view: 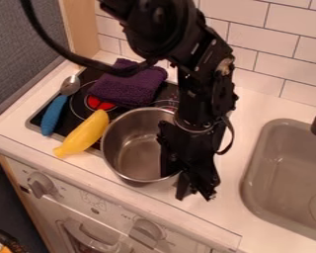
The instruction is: Moved the silver pot to the lower right side of the burner
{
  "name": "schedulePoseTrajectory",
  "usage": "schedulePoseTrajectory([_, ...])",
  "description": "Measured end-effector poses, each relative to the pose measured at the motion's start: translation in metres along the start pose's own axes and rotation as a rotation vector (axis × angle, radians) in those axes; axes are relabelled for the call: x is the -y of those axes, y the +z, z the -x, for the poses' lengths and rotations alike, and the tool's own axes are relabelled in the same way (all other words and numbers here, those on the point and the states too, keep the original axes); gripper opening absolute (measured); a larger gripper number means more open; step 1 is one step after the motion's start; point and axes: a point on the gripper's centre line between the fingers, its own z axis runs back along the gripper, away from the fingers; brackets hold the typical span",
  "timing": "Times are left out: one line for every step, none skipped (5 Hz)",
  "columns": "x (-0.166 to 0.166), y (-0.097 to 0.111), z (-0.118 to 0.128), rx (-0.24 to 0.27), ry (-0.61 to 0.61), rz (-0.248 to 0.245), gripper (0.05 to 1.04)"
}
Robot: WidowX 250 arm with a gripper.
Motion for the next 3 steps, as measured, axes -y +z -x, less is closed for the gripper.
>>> schedulePoseTrajectory([0.0,0.03,0.005,0.098,0.069,-0.006,0.89])
schedulePoseTrajectory([-0.023,0.063,0.021,0.134,0.262,0.007,1.01])
schedulePoseTrajectory([-0.047,0.068,0.036,0.097,0.438,0.016,1.006])
